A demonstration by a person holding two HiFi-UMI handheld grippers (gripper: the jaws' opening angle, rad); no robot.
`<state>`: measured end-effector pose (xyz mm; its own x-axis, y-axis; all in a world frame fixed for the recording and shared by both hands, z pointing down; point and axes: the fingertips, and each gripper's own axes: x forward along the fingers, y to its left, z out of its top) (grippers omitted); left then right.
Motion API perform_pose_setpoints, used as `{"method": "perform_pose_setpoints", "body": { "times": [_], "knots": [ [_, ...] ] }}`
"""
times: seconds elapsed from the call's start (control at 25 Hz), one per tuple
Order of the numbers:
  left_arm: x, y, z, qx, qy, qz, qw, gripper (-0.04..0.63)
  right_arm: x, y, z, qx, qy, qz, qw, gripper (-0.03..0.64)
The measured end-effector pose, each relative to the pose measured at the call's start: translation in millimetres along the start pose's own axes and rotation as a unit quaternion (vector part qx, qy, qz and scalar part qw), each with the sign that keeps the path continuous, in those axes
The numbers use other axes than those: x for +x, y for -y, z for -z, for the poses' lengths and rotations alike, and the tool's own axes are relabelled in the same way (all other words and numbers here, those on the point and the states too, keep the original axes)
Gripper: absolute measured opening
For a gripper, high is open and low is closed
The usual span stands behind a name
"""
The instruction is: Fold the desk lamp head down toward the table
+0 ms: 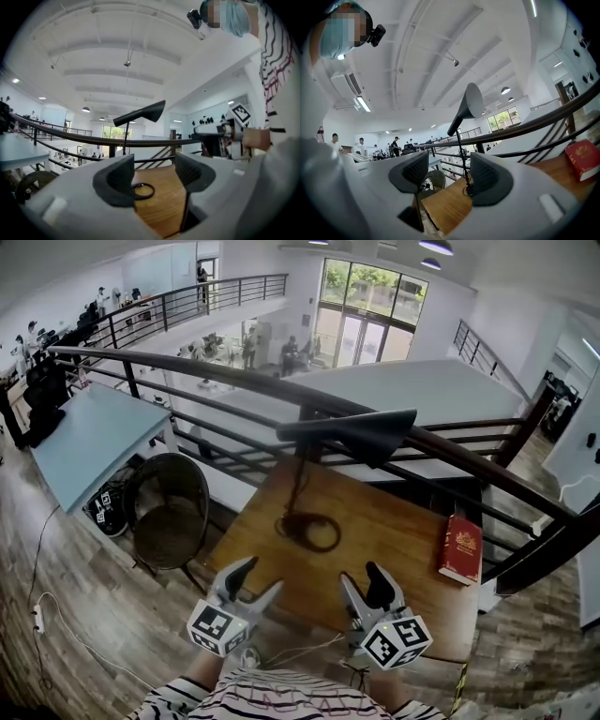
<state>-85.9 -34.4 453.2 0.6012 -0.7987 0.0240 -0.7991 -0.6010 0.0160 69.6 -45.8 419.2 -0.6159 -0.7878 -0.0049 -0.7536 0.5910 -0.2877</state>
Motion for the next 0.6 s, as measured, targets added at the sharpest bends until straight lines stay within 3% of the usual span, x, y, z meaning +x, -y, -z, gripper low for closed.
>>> {"method": "perform_pose_setpoints", "body": {
  "times": [0.24,0.6],
  "knots": [
    [4.3,-55.0,1.2,0.002,-0.005,0.042,0.9991,0.267,42.6,-16.3,6.3,0.005,0.013,0.041,0.999,0.265],
    [17.5,-102.2,-0.8,0.003,-0.004,0.103,0.9947,0.267,71.7,-29.5,4.7,-0.001,0.036,0.098,0.995,0.265]
  ]
}}
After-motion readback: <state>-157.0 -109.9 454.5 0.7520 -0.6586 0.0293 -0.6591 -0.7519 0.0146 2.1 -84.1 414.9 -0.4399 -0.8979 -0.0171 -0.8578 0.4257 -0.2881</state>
